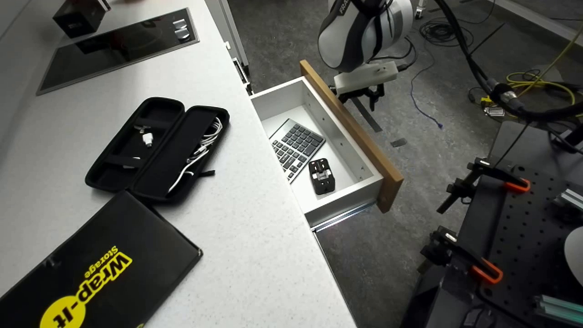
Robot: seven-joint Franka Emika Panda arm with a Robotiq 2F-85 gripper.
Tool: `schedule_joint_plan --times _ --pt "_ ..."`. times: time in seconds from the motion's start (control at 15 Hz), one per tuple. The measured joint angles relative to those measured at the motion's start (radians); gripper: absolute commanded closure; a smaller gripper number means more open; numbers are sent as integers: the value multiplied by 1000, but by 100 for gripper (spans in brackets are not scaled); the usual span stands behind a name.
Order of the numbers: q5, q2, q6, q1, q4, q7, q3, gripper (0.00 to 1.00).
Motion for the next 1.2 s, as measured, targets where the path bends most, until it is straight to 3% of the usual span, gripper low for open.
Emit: schedule_joint_plan --times 0.47,0.8,1.2 --pt "78 34 -73 46 111 -40 125 0" --pt "91 45 -140 65 154 -40 141 0" --pt "106 67 -93 66 164 -43 129 0"
